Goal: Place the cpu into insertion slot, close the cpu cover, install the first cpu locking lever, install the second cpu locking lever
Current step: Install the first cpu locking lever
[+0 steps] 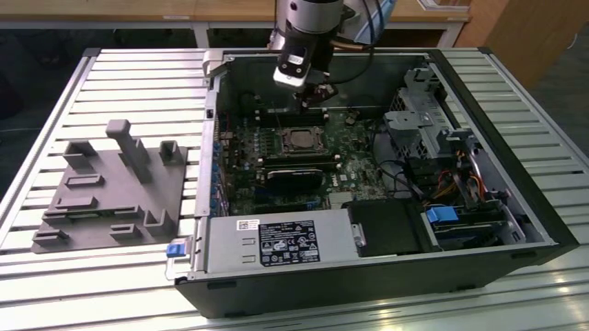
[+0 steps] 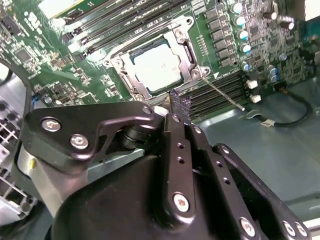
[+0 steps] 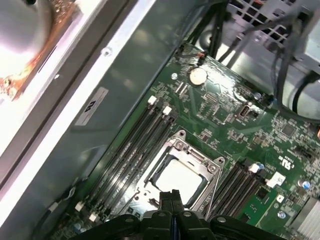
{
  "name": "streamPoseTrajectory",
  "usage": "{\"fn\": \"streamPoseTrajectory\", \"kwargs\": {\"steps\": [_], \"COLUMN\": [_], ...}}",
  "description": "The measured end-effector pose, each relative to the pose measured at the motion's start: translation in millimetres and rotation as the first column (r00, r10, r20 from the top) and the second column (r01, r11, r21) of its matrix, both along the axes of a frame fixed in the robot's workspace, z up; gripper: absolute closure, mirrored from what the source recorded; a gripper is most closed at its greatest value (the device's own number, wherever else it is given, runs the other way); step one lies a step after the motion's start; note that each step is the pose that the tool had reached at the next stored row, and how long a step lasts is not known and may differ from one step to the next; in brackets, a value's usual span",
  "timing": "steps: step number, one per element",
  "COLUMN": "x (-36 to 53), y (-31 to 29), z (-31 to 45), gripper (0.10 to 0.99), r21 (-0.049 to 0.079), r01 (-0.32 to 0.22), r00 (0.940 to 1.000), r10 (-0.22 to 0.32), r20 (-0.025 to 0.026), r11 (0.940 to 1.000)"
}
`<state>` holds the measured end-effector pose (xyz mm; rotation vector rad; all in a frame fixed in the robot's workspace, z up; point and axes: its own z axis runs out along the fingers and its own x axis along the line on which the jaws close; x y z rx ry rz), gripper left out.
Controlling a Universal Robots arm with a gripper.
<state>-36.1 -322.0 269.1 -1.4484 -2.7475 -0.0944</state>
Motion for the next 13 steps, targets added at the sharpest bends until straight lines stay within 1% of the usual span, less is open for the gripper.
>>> {"fn": "streamPoseTrajectory", "kwargs": {"steps": [3,6,8,11,13], "x": [0.0,0.0,0.0,0.0,0.0], "y": [0.0,0.0,0.0,0.0,0.0], "z": [0.0,0.0,-0.1,0.0,0.0], "gripper": [0.980,0.980,0.980,0.980,0.980], "r21": [0.000,0.000,0.000,0.000,0.000], "r01": [-0.041,-0.087,-0.122,-0.171,-0.197], "r00": [0.9991,0.9962,0.9926,0.9853,0.9805], "r10": [0.041,0.087,0.122,0.171,0.197], "r20": [-0.0001,0.0000,0.0000,0.0001,0.0015], "r11": [0.9991,0.9962,0.9926,0.9853,0.9805]}}
